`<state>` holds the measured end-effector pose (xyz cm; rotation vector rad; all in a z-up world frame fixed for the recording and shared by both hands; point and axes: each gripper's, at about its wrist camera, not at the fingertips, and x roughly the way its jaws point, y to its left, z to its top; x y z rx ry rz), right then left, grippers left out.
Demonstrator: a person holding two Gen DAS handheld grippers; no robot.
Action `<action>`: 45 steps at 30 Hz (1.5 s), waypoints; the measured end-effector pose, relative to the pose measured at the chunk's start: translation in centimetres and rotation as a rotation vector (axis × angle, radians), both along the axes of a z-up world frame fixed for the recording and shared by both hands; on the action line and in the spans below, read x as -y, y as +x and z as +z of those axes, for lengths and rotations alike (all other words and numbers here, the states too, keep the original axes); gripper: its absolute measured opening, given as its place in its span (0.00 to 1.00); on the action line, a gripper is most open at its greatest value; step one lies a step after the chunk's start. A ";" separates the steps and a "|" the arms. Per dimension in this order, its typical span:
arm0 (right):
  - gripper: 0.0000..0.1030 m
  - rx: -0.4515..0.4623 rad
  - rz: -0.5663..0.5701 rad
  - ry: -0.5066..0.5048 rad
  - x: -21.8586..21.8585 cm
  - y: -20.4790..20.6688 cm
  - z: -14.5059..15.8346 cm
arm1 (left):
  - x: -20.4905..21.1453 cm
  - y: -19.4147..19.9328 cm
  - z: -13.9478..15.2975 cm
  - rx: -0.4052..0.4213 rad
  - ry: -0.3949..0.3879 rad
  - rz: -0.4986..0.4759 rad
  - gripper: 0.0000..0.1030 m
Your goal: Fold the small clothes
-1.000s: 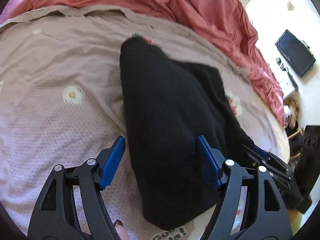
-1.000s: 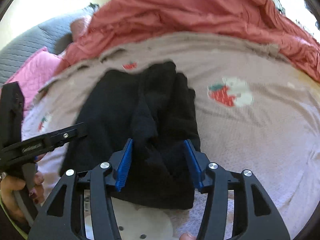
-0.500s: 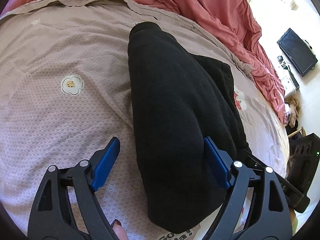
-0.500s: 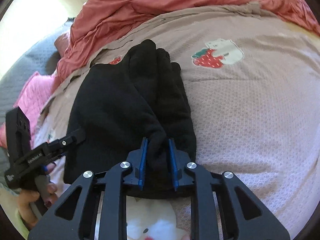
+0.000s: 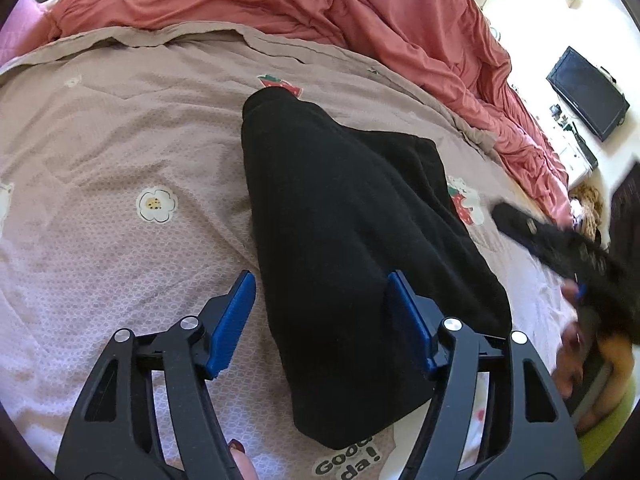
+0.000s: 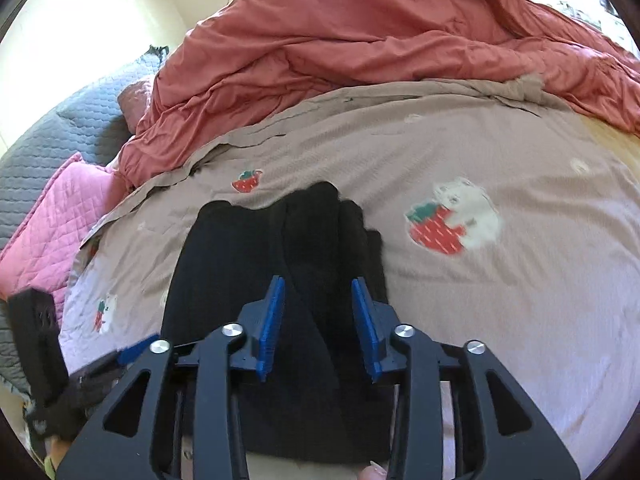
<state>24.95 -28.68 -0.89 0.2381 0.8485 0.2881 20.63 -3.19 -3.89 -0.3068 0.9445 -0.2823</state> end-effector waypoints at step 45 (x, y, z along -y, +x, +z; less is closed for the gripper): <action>0.36 0.063 -0.019 -0.192 -1.5 2.7 -0.7 | 1.2 0.7 -1.7 -0.039 0.030 -0.032 0.65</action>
